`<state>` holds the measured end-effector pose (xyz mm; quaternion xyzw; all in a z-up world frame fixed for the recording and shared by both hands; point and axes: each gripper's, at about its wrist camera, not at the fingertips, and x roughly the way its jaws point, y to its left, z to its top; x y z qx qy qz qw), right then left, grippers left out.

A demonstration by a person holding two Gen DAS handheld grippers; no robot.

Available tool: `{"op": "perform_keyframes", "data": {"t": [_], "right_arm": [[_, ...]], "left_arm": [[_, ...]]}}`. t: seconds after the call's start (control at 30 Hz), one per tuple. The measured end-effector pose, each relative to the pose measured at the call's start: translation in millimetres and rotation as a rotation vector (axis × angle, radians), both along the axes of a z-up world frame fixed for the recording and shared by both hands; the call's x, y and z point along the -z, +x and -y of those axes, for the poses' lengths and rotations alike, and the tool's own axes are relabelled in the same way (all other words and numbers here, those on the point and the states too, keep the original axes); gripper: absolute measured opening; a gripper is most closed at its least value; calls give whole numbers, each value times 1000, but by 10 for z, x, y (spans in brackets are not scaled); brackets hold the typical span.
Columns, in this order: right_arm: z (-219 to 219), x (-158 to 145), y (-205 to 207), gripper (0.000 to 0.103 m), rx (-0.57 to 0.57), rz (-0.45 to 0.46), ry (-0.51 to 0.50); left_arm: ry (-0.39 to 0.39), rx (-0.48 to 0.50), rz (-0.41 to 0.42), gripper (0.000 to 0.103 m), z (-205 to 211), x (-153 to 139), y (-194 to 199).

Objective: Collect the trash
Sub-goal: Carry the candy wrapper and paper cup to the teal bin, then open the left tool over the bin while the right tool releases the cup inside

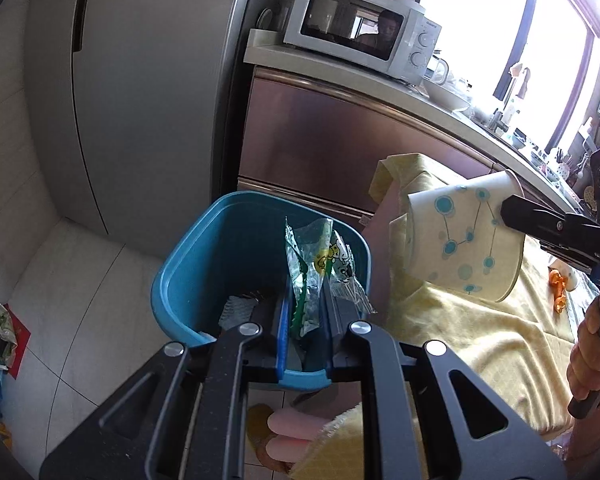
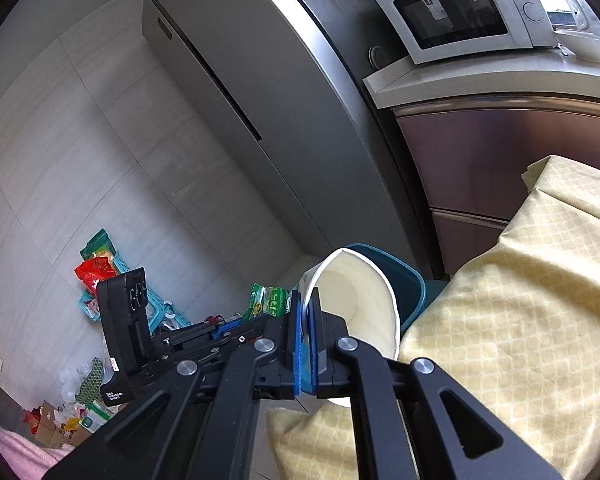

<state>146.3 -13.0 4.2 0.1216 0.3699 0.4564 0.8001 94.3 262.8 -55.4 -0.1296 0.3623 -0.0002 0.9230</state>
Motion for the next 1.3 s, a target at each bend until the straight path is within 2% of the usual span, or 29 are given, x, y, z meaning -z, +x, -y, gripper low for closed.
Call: {"op": "perform_keyframes", "data": {"t": [0.6, 0.7, 0.77, 1.0, 1.13, 1.3], "right_arm": [[-739, 393, 267, 3, 10, -53, -154], [-801, 453, 292, 5, 15, -52, -173], [-809, 501, 322, 6, 21, -59, -182], [-714, 538, 341, 6, 33, -71, -171], [-584, 508, 322, 6, 36, -72, -150], [-324, 426, 232, 6, 43, -55, -117]], "left_arm": [[-10, -75, -107, 16, -140, 422, 349], [-26, -73, -121, 19, -146, 490, 395], [-29, -69, -123, 25, -128, 521, 426], [-44, -62, -128, 26, -109, 606, 439], [-35, -50, -101, 26, -58, 538, 383], [-14, -9, -36, 32, 98, 326, 275]]}}
